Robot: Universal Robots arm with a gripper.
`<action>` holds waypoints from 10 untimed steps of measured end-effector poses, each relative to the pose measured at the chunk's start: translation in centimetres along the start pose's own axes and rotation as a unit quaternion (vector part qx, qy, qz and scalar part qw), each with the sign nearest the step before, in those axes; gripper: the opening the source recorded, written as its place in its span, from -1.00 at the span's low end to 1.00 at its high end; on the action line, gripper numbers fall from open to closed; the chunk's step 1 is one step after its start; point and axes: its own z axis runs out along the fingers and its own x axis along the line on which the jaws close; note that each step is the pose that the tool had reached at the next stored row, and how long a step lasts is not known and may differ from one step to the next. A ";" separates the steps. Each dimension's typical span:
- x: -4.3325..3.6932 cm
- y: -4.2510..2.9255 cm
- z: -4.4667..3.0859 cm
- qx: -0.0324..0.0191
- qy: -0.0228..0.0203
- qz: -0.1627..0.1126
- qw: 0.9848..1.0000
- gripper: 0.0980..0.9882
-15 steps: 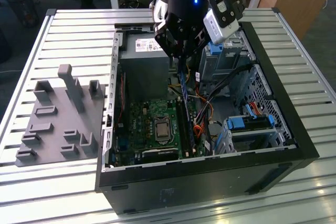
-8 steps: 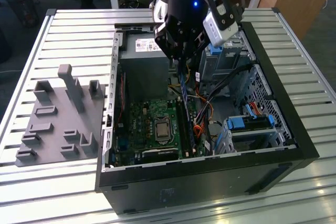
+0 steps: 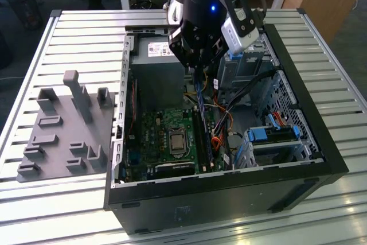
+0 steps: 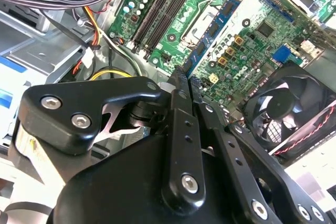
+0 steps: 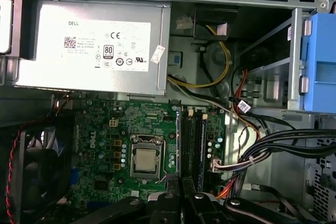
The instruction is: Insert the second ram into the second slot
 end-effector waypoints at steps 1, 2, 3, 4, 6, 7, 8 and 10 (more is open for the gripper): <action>0.00 0.00 0.03 0.000 0.000 0.000 1.000 -0.91; 0.00 0.00 0.07 0.000 0.000 0.000 1.000 -0.91; 0.00 0.00 0.10 0.000 0.000 0.000 1.000 -0.91; 0.00 -0.01 0.13 0.000 0.000 0.000 1.000 -0.91; 0.00 -0.01 0.17 0.000 0.000 0.000 1.000 -0.91; 0.00 -0.01 0.20 0.000 0.000 0.000 1.000 -0.91; 0.00 -0.01 0.22 0.000 0.000 0.000 1.000 -0.91; 0.00 -0.01 0.26 0.000 0.000 0.000 1.000 -0.91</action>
